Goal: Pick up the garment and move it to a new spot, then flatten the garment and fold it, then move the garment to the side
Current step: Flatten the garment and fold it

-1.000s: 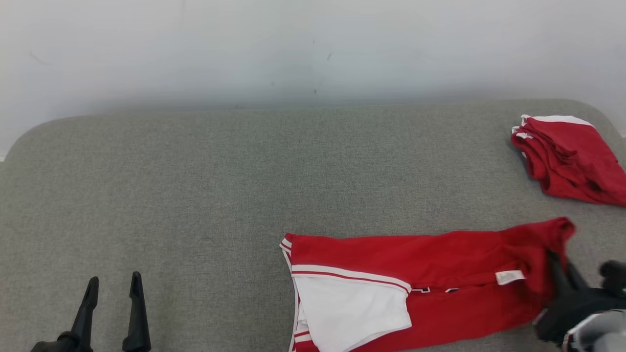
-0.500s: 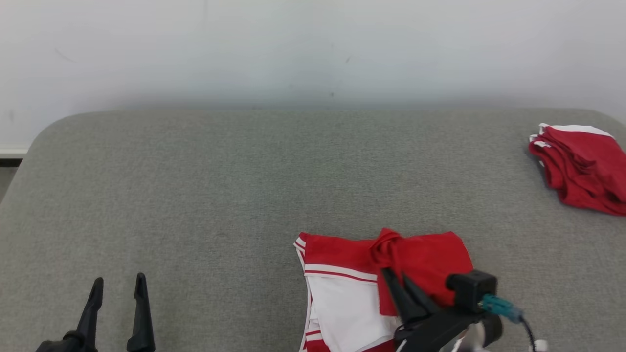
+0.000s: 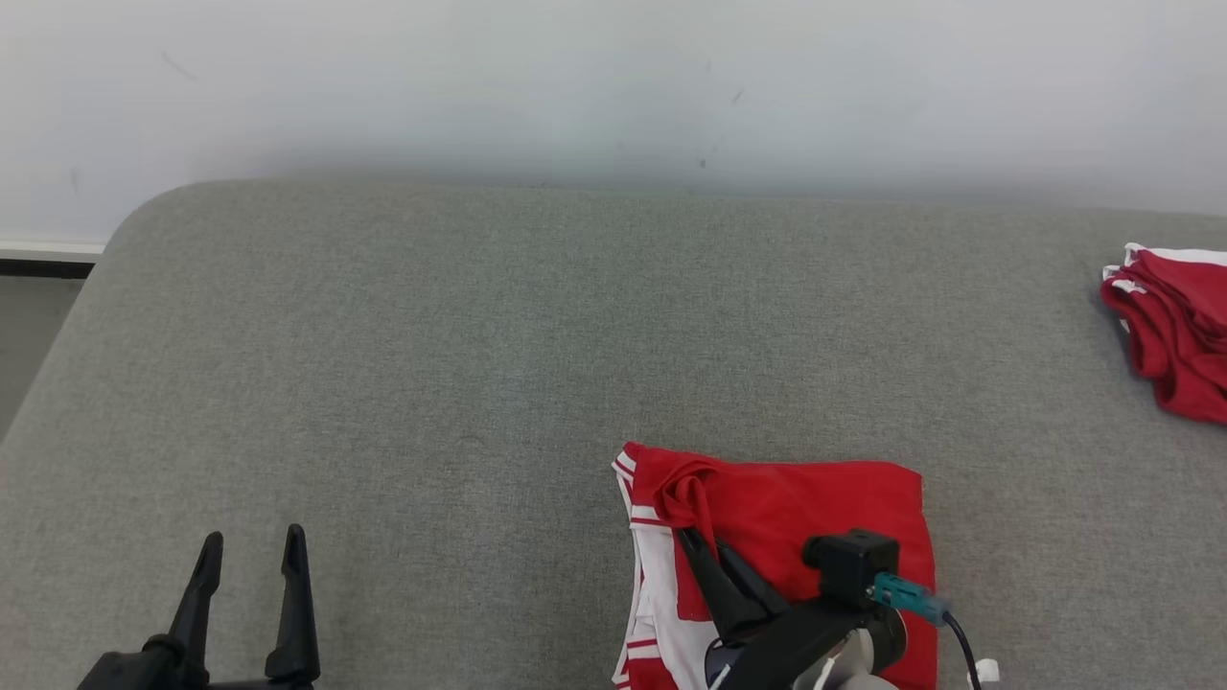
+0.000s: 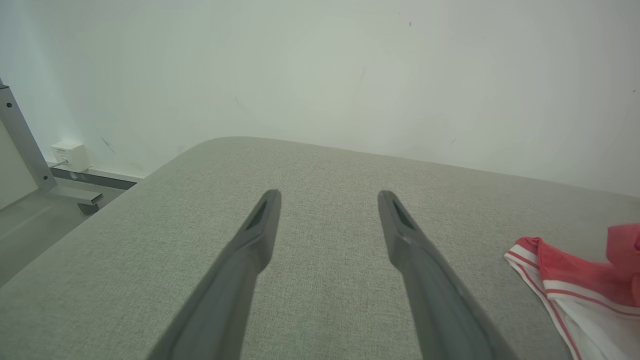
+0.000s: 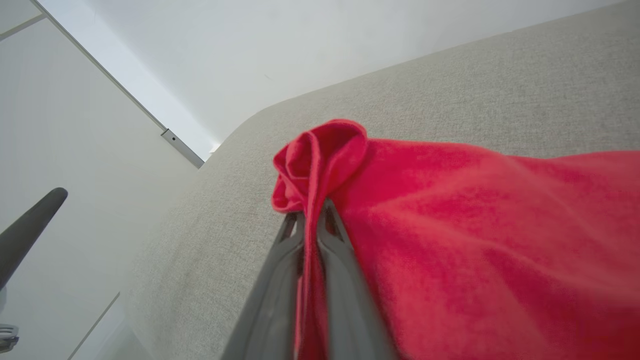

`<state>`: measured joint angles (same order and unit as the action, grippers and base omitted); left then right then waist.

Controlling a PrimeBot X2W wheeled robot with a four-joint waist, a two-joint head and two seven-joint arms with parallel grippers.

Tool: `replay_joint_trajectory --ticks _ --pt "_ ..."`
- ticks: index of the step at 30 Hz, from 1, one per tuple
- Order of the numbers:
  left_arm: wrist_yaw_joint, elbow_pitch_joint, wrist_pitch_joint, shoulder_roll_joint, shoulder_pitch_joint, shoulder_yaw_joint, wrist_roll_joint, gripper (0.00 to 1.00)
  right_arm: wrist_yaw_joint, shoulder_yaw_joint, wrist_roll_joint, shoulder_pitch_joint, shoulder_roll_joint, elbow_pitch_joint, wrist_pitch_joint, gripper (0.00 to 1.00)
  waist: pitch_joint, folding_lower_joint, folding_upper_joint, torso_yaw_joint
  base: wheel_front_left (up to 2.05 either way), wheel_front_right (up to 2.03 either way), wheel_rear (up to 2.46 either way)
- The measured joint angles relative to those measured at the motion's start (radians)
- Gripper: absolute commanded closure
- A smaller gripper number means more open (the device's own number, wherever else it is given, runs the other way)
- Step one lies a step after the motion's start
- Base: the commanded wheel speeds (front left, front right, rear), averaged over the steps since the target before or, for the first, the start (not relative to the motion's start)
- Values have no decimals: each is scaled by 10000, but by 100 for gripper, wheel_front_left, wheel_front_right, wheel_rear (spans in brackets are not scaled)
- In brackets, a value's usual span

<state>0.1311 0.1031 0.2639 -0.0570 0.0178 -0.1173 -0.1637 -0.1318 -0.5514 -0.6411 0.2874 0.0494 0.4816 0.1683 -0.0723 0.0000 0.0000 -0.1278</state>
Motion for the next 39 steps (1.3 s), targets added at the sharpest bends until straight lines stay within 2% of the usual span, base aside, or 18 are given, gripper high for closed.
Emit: replay_joint_trajectory --ticks 3,4,5,10,14,17,22,25,32,39 --pt "0 36 0 4 -65 25 -6 0 0 -355 -433 314 17 454 257 100 -9 1 0 -12 0 0 0" --pt "0 56 0 6 -81 40 -8 0 0 -493 -512 418 17 598 307 54 -5 0 0 -8 0 0 0" --pt "0 69 0 6 -82 52 -8 0 0 -598 -589 501 12 717 380 0 2 0 0 3 0 0 0" --pt "0 123 0 13 -80 67 -35 0 0 -525 -249 1072 6 957 807 0 68 1 0 156 0 0 0" --pt "0 125 0 17 -36 2 -23 0 0 468 830 1187 29 702 920 0 235 0 0 328 0 0 0" --pt "0 102 0 21 103 -56 21 0 0 1647 1547 885 253 -217 934 0 410 0 0 469 0 0 0" --pt "0 -21 -2 31 188 -105 111 0 0 3511 2823 -697 892 -2148 934 0 711 0 0 775 0 0 0" --pt "0 -69 0 40 252 -100 140 0 0 4123 3306 -1487 1057 -2867 936 0 818 0 0 902 0 0 0" --pt "0 -159 0 44 320 -171 259 0 0 4909 3898 -3027 884 -3912 936 0 1046 -1 0 978 0 0 0" --pt "0 -311 -2 33 511 102 368 0 0 5122 3977 -3717 621 -4180 938 0 1161 -1 -1 914 0 0 0"
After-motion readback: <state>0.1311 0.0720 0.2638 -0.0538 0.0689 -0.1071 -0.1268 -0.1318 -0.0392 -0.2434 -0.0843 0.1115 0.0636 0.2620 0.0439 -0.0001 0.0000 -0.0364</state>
